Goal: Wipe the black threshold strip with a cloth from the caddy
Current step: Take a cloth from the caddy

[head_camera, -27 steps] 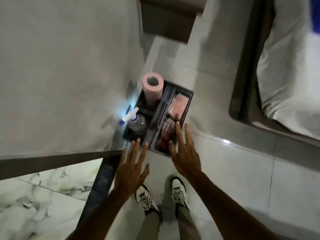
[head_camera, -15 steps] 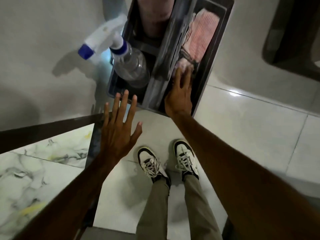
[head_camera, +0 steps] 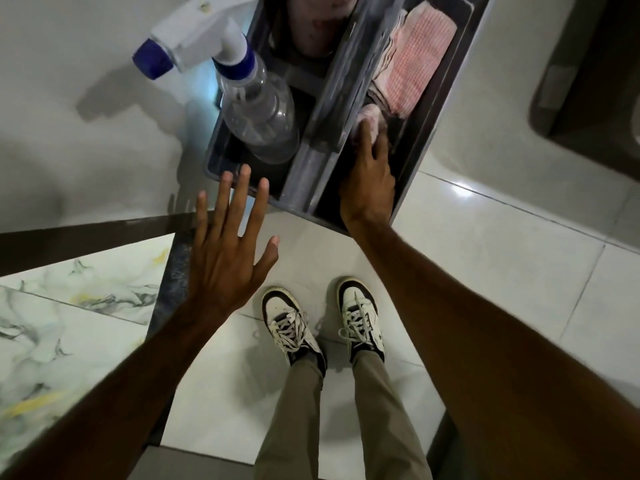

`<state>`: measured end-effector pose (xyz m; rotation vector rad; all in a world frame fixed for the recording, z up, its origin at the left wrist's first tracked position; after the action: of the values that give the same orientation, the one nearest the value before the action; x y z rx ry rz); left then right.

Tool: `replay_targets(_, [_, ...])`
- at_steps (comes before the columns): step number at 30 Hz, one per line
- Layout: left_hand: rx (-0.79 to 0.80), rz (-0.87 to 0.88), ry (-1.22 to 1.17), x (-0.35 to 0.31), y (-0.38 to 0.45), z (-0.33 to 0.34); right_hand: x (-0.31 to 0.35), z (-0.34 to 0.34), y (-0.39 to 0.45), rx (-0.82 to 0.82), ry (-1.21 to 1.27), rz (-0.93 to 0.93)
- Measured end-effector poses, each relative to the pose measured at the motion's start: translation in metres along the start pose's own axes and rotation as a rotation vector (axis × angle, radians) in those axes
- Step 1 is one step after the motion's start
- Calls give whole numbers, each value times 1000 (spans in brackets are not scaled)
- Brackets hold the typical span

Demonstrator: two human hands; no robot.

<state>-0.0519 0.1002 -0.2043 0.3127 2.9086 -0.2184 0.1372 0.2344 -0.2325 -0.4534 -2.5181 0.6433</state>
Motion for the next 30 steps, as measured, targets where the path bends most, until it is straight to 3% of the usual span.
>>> replay_targets(8, [55, -169, -3, -41, -18, -71, 34, -92, -105, 34, 115, -196])
replay_targets(16, [-84, -432, -124, -78, -91, -165, 81, -145, -225, 218, 194, -365])
replay_targets(22, [-44, -611, -186, -83, -198, -127, 72, -64, -301, 446, 181, -407])
replay_targets(26, [20, -687, -222, -85, -292, -80, 57, -1, -338, 375, 73, -499])
replay_targets(30, [64, -825, -234, -74, -390, -30, 61, 82, -380, 442, -30, -703])
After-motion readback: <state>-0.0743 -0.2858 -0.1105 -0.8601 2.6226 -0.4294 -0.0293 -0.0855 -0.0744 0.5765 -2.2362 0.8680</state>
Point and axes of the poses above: each hand's wrist, its own y-axis towards the middle knuckle, its own z-axis out of the palm, x = y × z, the point moved 10 cm from there along y, towards the middle knuckle, and after that the axes turned 12 degrees about z, right-handed, at the moved point
